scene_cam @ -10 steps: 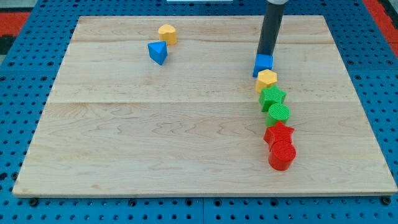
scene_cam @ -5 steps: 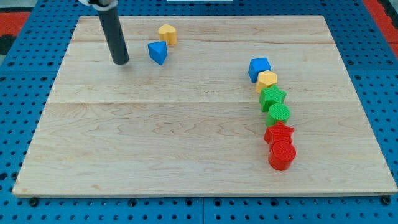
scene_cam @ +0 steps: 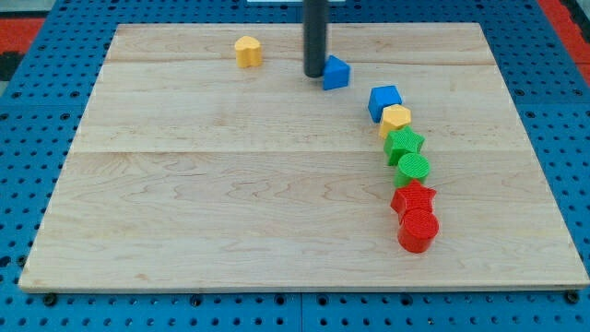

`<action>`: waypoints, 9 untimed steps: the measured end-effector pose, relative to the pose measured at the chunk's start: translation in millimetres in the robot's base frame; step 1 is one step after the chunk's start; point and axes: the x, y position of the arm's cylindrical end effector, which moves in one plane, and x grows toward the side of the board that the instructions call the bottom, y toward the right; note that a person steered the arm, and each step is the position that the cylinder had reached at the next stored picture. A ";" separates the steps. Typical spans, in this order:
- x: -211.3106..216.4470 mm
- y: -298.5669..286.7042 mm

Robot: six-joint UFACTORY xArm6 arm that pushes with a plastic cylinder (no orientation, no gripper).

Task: Push the blue triangle closer to the blue cube

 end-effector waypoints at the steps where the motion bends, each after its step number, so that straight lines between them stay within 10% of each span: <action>1: 0.0 8.9; 9: 20.1 41.3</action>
